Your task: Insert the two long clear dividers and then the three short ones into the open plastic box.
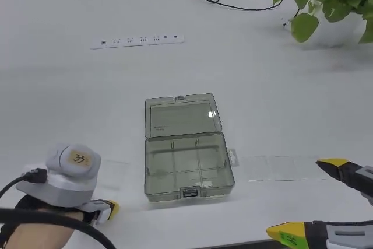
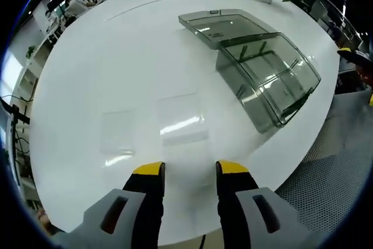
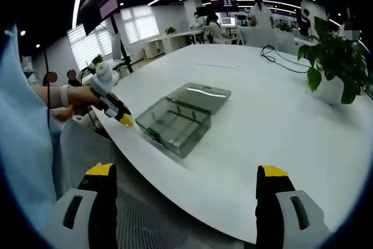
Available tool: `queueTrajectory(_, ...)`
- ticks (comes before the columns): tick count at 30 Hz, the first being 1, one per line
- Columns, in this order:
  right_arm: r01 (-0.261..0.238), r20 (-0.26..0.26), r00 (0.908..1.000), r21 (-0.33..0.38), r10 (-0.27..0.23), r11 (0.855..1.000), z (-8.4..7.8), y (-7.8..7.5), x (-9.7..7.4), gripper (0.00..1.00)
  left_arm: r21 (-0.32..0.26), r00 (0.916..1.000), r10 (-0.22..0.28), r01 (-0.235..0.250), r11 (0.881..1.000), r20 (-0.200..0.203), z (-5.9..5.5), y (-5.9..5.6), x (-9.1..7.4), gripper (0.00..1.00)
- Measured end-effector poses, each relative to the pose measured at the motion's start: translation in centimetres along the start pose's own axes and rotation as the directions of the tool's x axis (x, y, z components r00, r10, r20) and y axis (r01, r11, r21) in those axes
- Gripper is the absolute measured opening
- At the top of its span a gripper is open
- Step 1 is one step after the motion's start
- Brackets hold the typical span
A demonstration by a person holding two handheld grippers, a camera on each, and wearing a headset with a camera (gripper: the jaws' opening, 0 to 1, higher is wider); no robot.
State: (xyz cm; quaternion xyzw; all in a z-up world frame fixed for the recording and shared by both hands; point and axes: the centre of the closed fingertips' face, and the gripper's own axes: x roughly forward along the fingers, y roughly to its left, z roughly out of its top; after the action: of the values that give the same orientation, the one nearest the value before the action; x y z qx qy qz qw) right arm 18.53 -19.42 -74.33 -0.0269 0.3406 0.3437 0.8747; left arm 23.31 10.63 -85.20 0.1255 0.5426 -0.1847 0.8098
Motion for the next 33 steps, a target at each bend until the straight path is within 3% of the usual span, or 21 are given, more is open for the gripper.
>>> queueTrajectory(15, -0.018, -0.005, 0.9998, -0.016, 0.018, 1.000, 0.2, 0.1, 0.4, 1.00, -0.023, 0.9999, -0.003, 0.003, 1.000, -0.010, -0.3, 0.5, -0.2, 0.30)
queueTrajectory(28, -0.032, -0.017, 0.9993, -0.019, 0.032, 0.999, -0.1, 0.4, 0.9, 1.00, -0.048, 0.9998, -0.008, 0.009, 0.999, 0.020, -0.4, 1.0, -0.4, 0.30)
queueTrajectory(33, -0.039, -0.016, 0.9991, -0.014, 0.039, 0.999, -0.1, 0.6, 1.2, 1.00, -0.079, 0.9985, -0.022, 0.026, 0.997, 0.051, -0.1, 1.1, -0.7, 0.30)
